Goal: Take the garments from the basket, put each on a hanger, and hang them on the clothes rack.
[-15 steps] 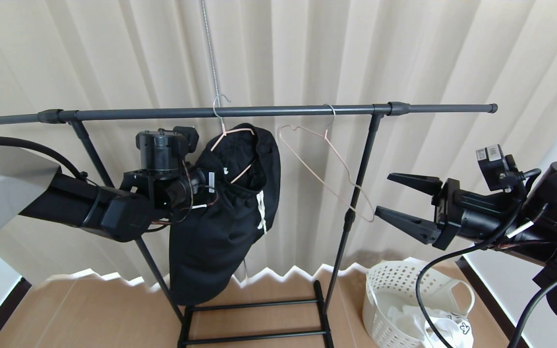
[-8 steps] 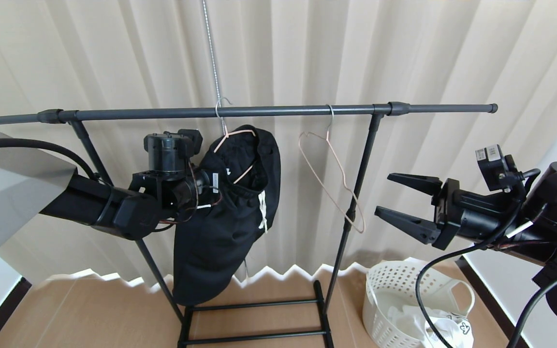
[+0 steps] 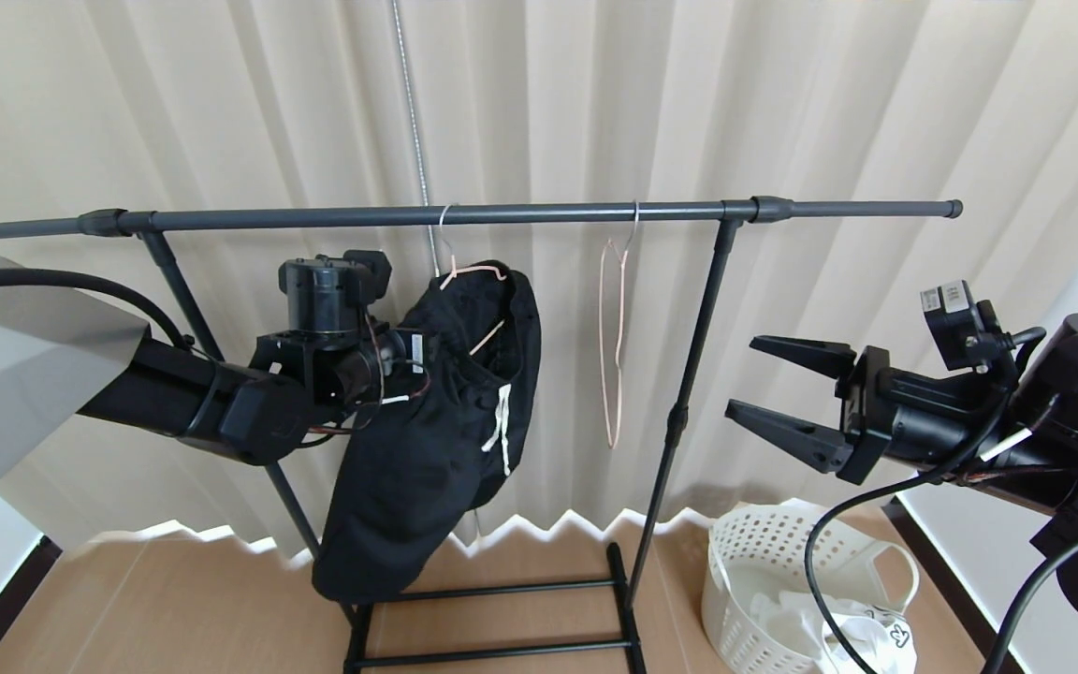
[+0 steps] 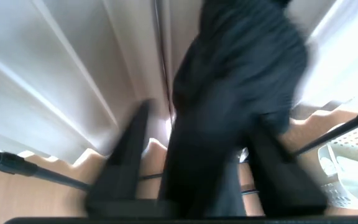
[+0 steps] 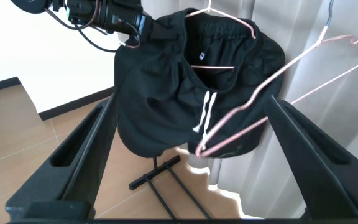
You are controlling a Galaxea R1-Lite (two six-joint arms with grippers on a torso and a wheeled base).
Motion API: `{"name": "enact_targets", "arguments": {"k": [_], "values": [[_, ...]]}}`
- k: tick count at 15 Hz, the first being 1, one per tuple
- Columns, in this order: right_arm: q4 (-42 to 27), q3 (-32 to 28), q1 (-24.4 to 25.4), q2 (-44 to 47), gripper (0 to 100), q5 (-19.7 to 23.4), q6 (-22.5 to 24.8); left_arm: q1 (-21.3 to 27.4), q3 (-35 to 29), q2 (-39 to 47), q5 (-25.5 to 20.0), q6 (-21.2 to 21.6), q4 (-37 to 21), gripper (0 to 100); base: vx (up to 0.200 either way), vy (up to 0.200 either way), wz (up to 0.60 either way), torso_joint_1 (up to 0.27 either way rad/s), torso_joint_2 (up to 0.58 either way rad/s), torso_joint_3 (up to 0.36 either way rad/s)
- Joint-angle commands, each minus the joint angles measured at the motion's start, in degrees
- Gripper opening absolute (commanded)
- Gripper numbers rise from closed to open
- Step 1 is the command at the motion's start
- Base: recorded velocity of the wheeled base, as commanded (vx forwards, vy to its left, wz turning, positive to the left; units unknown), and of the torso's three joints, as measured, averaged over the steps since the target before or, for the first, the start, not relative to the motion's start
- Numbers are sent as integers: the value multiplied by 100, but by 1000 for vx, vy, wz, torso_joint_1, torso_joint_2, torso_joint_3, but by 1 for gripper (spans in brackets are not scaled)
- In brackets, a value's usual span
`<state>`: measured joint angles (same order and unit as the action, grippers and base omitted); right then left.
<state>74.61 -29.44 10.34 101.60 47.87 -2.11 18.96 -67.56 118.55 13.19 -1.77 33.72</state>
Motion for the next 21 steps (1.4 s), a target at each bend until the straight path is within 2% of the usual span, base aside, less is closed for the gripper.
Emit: {"name": "enact_targets", "arguments": {"k": [1, 9, 13, 19, 21], "values": [[10, 0, 3, 1, 100, 3, 0, 20, 103, -52, 8, -8, -6, 100, 0, 0, 0, 0, 0, 0], [28, 35, -23, -184, 100, 3, 0, 143, 885, -1089, -9, 63, -50, 100, 0, 0, 0, 0, 0, 0], [36, 44, -23, -246, 100, 3, 0, 319, 1694, -1871, -36, 212, -50, 100, 0, 0, 0, 0, 0, 0], [28, 61, -23, -290, 100, 3, 0, 539, 2212, -2354, -62, 361, -50, 100, 0, 0, 0, 0, 0, 0], [1, 44, -23, -544, 100, -199, 0, 609, 2432, -2688, -62, 361, -50, 100, 0, 0, 0, 0, 0, 0]]}}
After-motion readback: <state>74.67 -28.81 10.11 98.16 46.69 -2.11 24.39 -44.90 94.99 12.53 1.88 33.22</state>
